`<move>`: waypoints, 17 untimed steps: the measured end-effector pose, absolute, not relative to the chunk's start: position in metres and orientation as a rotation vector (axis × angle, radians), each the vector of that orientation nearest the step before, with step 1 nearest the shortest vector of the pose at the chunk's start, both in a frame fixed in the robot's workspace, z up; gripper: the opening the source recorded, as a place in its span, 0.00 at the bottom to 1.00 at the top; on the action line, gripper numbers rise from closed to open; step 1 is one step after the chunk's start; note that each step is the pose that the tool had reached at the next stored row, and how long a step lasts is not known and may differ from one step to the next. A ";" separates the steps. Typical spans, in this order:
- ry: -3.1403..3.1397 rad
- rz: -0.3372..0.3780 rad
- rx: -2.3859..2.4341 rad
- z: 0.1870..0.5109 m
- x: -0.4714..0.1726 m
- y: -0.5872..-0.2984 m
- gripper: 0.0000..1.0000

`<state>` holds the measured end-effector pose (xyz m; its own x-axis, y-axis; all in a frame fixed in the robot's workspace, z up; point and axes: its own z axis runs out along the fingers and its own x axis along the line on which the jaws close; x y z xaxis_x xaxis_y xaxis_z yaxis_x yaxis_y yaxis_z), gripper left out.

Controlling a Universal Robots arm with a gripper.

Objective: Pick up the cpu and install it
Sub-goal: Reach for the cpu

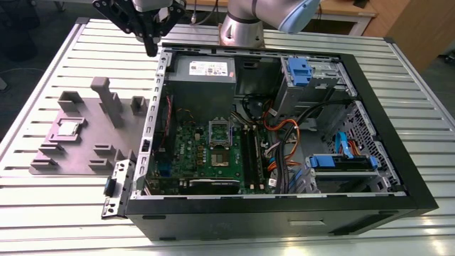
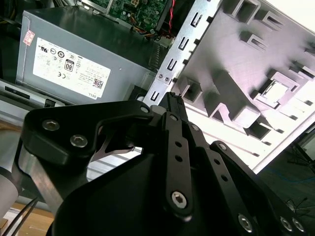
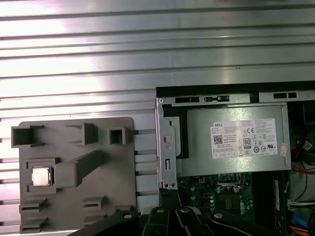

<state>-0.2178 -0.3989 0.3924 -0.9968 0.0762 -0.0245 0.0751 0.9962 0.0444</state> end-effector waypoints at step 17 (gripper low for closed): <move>3.113 0.068 0.118 0.392 -0.225 -0.399 0.11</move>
